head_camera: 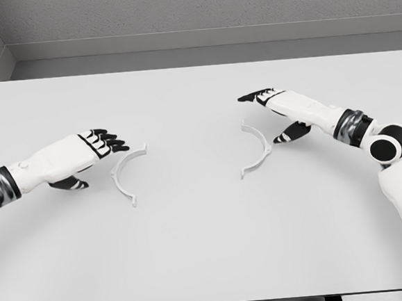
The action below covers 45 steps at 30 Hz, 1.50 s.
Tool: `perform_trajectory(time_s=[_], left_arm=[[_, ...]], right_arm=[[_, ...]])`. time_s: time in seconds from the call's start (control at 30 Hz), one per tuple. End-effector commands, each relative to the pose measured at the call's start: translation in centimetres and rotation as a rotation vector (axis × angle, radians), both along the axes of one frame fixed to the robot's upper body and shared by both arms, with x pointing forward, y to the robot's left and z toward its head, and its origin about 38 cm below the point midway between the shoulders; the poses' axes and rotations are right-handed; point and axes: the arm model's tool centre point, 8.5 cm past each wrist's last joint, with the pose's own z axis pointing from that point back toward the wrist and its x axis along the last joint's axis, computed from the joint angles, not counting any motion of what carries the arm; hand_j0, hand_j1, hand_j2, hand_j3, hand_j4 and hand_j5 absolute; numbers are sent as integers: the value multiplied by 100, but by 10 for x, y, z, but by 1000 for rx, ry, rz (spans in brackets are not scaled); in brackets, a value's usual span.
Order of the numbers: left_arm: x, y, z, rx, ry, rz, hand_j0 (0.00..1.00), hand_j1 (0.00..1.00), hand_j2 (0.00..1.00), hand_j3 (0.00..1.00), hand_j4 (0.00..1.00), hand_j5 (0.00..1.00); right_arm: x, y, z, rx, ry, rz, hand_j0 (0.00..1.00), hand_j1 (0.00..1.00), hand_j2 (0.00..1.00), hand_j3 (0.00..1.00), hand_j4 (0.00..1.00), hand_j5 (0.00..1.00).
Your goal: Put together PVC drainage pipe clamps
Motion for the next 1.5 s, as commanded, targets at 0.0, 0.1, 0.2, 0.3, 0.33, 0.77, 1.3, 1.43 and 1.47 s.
perform_trajectory(time_s=[0.0,0.1,0.2,0.3,0.33,0.77,1.3,1.43,1.47], left_arm=[[1,-4,-3,-19,6,1,100,100,100,100,100,100],[5,-9,-11,-45,20,12,100,100,100,100,100,100],[7,-10,-11,-48,19,15,100,100,100,100,100,100],[9,-11,-10,-52,17,18,100,100,100,100,100,100],[10,-12,-10,-55,16,16,100,100,100,100,100,100],[14,-33,-12,-61,7,-19,100,100,100,100,100,100],[14,-51,-17,-69,20,-47,100,100,100,100,100,100],[14,-55,-18,-72,23,-53,100,100,100,100,100,100],[14,-55,-18,-72,23,-53,100,100,100,100,100,100]], right_arm=[[0,-2,-3,9,11,-8,100,100,100,100,100,100],[4,1,-4,18,21,-12,100,100,100,100,100,100],[4,0,-5,18,24,-14,100,100,100,100,100,100],[4,1,-5,19,24,-13,100,100,100,100,100,100],[4,1,-5,19,24,-13,100,100,100,100,100,100],[3,11,-8,12,30,14,100,100,100,100,100,100],[7,37,-3,22,17,60,100,100,100,100,100,100],[7,40,-2,24,13,66,100,100,100,100,100,100],[7,41,-2,25,13,67,100,100,100,100,100,100]])
